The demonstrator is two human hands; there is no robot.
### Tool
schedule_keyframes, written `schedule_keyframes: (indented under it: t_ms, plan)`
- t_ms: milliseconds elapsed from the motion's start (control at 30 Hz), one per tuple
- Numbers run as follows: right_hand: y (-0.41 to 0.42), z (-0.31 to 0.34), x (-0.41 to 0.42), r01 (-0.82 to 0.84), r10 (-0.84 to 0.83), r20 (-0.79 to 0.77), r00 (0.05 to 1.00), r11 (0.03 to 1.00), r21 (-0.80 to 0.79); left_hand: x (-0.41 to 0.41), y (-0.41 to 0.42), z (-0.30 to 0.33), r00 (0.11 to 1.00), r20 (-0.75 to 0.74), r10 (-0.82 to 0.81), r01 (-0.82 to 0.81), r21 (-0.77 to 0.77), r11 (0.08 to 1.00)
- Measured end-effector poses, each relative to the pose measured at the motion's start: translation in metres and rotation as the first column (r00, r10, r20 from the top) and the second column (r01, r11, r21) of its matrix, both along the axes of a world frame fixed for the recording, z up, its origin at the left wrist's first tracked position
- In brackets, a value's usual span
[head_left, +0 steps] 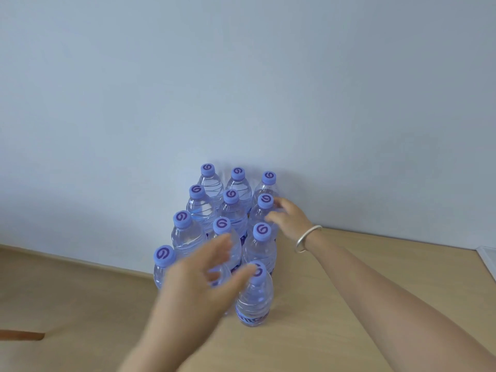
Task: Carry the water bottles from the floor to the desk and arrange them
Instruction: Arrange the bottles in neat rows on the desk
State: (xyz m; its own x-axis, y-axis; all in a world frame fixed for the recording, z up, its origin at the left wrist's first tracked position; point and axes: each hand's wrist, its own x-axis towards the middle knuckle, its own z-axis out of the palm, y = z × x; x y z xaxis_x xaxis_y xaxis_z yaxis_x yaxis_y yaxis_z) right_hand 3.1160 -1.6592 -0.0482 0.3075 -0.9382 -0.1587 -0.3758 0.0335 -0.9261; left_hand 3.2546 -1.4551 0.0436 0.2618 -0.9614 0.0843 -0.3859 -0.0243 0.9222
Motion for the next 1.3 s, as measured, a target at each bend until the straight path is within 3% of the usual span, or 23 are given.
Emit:
schedule_keyframes:
  t_ms: [100,200,333,467,733,1000,1300]
  plan:
    - [-0.007,-0.002,-0.006,0.193,-0.195,0.054,0.979,0.981,0.030,0.075,-0.006,0.006,0.958,-0.194,0.211,-0.247,-0.187,0.951]
    - [-0.008,-0.003,0.002,0.225,-0.230,0.080,0.970,0.972,0.071,0.130,-0.031,-0.019,0.870,-0.338,0.359,-0.412,-0.096,0.906]
    - [-0.007,-0.009,0.012,0.212,-0.227,0.110,0.968,0.969,0.127,0.137,-0.051,-0.070,0.855,-0.385,0.347,-0.310,0.158,0.938]
    - [-0.009,-0.010,0.013,0.217,-0.228,0.078,0.971,0.968,0.128,0.123,-0.054,-0.090,0.842,-0.443,0.308,-0.195,0.284,0.939]
    - [-0.006,-0.008,0.015,0.255,-0.264,0.060,0.963,0.959,0.128,0.115,-0.058,-0.097,0.822,-0.486,0.295,-0.176,0.275,0.945]
    - [-0.007,-0.007,0.017,0.246,-0.245,-0.025,0.969,0.963,0.110,0.121,-0.061,-0.118,0.777,-0.626,0.070,0.141,0.280,0.950]
    - [-0.007,-0.009,0.018,0.231,-0.227,-0.067,0.972,0.970,0.071,0.127,-0.064,-0.134,0.758,-0.652,0.017,0.195,0.251,0.948]
